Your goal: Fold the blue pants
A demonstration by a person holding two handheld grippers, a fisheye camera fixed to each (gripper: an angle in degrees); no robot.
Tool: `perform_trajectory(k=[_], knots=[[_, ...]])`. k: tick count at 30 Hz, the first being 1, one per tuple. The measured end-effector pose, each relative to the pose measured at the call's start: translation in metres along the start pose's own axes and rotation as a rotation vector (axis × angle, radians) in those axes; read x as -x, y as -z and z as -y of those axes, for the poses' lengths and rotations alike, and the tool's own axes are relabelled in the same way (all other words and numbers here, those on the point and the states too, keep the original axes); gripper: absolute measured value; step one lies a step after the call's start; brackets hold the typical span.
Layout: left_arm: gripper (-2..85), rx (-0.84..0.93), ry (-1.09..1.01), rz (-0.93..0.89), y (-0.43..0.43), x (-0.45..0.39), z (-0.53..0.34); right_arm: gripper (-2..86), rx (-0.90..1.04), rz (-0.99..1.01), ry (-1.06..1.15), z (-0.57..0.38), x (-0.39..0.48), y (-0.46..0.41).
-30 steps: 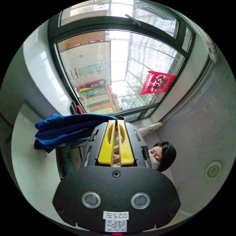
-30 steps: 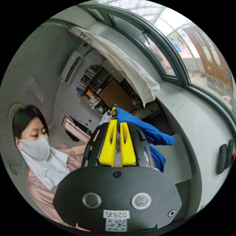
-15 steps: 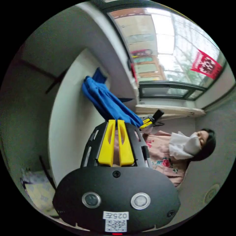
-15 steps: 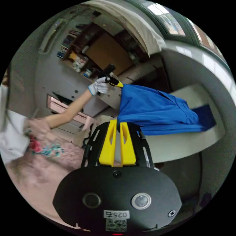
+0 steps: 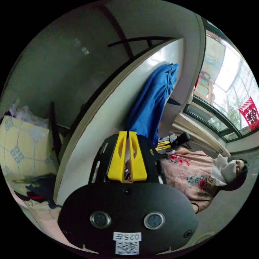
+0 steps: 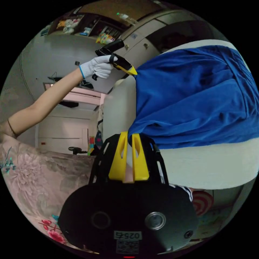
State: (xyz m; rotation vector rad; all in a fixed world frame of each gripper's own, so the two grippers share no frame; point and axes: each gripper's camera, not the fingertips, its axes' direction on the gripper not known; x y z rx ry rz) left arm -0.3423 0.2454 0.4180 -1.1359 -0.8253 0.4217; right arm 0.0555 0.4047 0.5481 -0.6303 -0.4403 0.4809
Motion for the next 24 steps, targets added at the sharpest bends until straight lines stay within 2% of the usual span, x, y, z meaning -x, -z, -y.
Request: perform_trajectory(k=[2, 5, 8, 10, 12, 14, 15, 18, 22, 24], knots=[[-1.4, -0.027, 0.035, 0.08, -0.005, 0.011, -0.013, 1.9, 0.059, 0.024, 0.015, 0.016, 0.005, -0.026], [0.4, -0.071, 0.02, 0.083, -0.01, 0.015, -0.029, 6.1, 0.173, 0.025, 0.061, 0.033, 0.008, -0.057], [6.4, -0.172, 0.029, 0.189, 0.011, 0.0, -0.051, 10.3, 0.189, 0.113, 0.016, 0.029, 0.003, -0.036], [7.7, -0.264, 0.027, 0.301, 0.03, -0.021, -0.062, 10.8, 0.123, 0.088, -0.03, 0.017, -0.005, -0.002], [7.6, -0.388, -0.124, 0.317, 0.046, -0.073, -0.059, 11.2, -0.054, 0.006, -0.149, 0.001, -0.026, 0.058], [7.4, -0.406, -0.294, 0.293, 0.042, -0.123, -0.036, 11.7, -0.237, -0.002, -0.271, -0.008, -0.051, 0.103], [7.2, -0.391, -0.391, 0.308, 0.031, -0.157, -0.011, 11.9, -0.371, 0.007, -0.352, -0.013, -0.069, 0.128], [7.1, -0.288, -0.545, 0.336, -0.008, -0.222, 0.066, 13.0, -0.57, 0.003, -0.452, -0.013, -0.111, 0.16], [7.2, -0.143, -0.601, 0.339, -0.053, -0.259, 0.143, 13.8, -0.632, 0.008, -0.552, -0.001, -0.145, 0.164], [7.4, -0.072, -0.582, 0.412, -0.074, -0.266, 0.174, 13.7, -0.646, 0.021, -0.578, 0.004, -0.154, 0.161]])
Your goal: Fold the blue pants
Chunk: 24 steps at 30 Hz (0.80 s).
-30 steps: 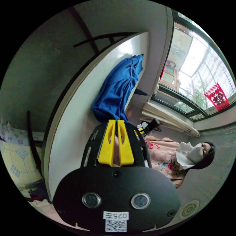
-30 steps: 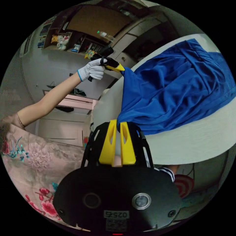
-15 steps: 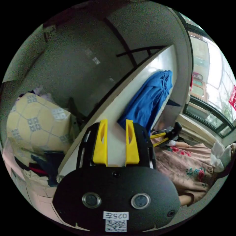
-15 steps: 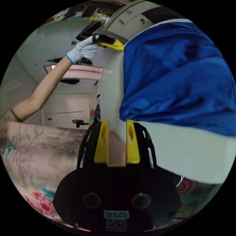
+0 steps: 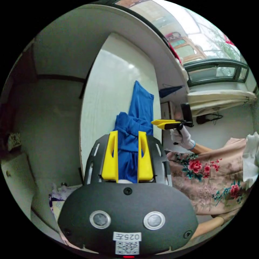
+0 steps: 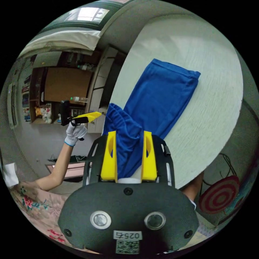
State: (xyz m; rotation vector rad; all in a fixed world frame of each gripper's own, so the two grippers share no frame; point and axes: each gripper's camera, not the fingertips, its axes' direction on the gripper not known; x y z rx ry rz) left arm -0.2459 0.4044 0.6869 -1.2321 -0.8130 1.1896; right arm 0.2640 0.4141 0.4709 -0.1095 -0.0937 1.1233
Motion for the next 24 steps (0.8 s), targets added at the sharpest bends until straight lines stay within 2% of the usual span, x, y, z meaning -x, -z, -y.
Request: perform_trajectory(k=[3, 12, 20, 24], knots=[[7.7, 0.1, 0.017, 0.044, -0.021, 0.006, 0.023, 13.7, 0.014, 0.015, -0.017, 0.001, -0.005, -0.009], [4.6, 0.213, 0.024, -0.008, -0.046, 0.013, 0.043, 13.0, 0.032, 0.081, -0.061, -0.017, -0.002, -0.034], [0.6, 0.179, 0.064, -0.069, -0.038, 0.027, 0.031, 9.7, 0.028, 0.079, -0.133, -0.015, 0.001, -0.042], [0.4, 0.136, 0.076, -0.072, -0.03, 0.031, 0.017, 10.0, 0.001, -0.007, -0.155, -0.02, 0.01, -0.038]])
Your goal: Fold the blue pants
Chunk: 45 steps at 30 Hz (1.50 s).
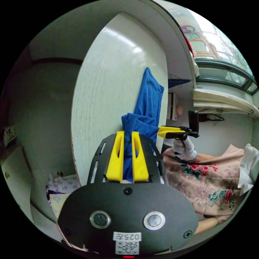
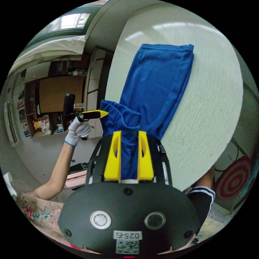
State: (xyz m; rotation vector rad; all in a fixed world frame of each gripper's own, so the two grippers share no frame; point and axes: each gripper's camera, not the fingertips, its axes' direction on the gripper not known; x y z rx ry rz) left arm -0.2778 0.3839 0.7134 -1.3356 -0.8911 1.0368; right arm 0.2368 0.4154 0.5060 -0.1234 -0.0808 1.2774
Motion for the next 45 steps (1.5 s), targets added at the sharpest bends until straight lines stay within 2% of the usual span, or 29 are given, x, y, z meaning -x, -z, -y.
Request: perform_trajectory(k=[4, 8, 12, 16, 22, 24, 29, 33, 38, 42, 45], knots=[[-0.1, -0.009, -0.003, -0.003, -0.001, 0.007, -0.006, 10.6, 0.032, 0.025, -0.032, -0.003, -0.003, -0.012], [-0.4, -0.048, -0.057, -0.056, 0.011, 0.011, -0.028, 10.3, -0.016, -0.009, -0.047, -0.004, 0.004, -0.011], [-0.5, -0.116, -0.073, -0.153, 0.028, 0.022, -0.06, 5.0, -0.019, -0.002, -0.061, -0.003, 0.005, -0.01], [-0.6, -0.171, -0.093, -0.174, 0.039, 0.023, -0.09, 4.3, -0.022, 0.0, -0.009, -0.013, 0.019, 0.006], [-0.7, -0.231, -0.104, -0.157, 0.042, 0.026, -0.122, 6.2, -0.014, -0.147, 0.031, -0.025, 0.022, 0.012], [-0.7, -0.223, -0.103, -0.165, 0.037, 0.034, -0.126, 9.4, 0.003, -0.2, 0.028, -0.029, 0.006, 0.017], [-0.7, -0.218, -0.183, -0.219, 0.041, 0.038, -0.142, 15.8, -0.027, -0.207, 0.335, -0.018, 0.015, 0.045], [-0.8, -0.193, -0.283, -0.313, 0.045, 0.033, -0.171, 21.4, 0.151, -0.035, 0.532, 0.02, 0.014, 0.036], [-0.8, -0.203, -0.336, -0.317, 0.052, 0.034, -0.202, 23.6, 0.339, 0.067, 0.674, 0.045, 0.004, 0.02], [-0.8, -0.269, -0.424, -0.368, 0.064, 0.035, -0.231, 22.9, 0.507, 0.373, 0.626, 0.056, -0.014, 0.005], [-0.7, -0.3, -0.485, -0.375, 0.07, 0.031, -0.254, 21.5, 0.53, 0.455, 0.571, 0.053, -0.024, -0.006]])
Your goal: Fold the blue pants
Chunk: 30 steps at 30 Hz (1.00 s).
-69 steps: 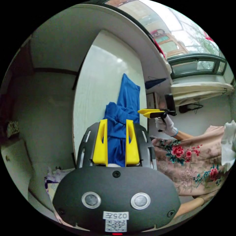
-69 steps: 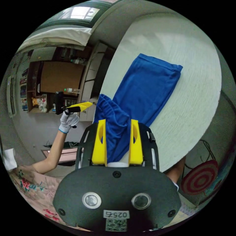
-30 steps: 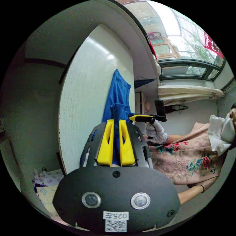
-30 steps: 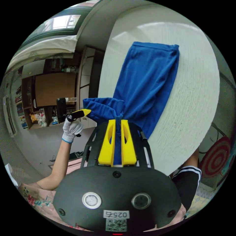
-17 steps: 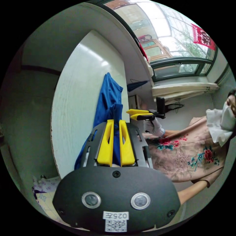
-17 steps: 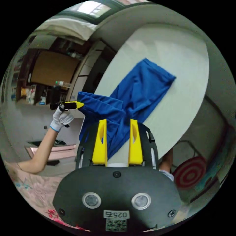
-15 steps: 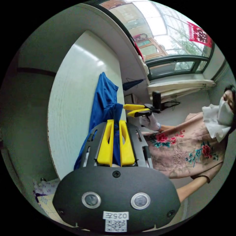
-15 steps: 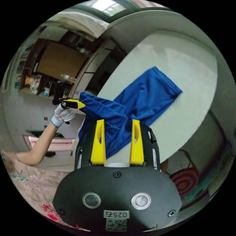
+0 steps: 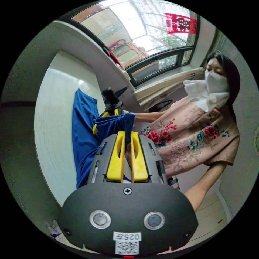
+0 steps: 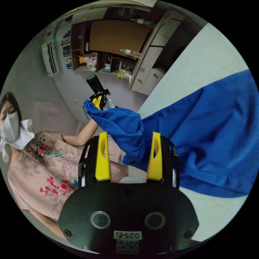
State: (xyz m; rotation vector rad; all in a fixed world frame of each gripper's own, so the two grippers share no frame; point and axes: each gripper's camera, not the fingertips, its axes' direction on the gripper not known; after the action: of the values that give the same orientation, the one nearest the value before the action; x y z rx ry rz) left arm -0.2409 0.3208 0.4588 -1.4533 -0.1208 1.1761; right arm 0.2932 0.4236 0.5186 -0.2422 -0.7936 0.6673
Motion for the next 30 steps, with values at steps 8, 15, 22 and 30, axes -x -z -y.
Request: perform_trajectory(k=[8, 15, 22, 30], knots=[[-0.8, -0.043, 0.053, 0.045, 0.021, -0.013, -0.034, 6.1, -0.237, 0.158, -0.059, -0.037, 0.015, -0.002], [-0.6, -0.168, 0.165, 0.191, 0.033, -0.025, -0.012, 4.1, -0.424, -0.24, 0.008, -0.079, 0.148, 0.026], [-0.6, -0.119, 0.172, 0.362, -0.01, -0.009, 0.111, 4.0, -0.548, -0.677, -0.018, -0.075, 0.215, 0.076], [-0.6, 0.138, 0.397, 0.316, -0.12, 0.164, 0.203, 4.2, -0.476, -0.635, -0.335, -0.061, 0.1, 0.149]])
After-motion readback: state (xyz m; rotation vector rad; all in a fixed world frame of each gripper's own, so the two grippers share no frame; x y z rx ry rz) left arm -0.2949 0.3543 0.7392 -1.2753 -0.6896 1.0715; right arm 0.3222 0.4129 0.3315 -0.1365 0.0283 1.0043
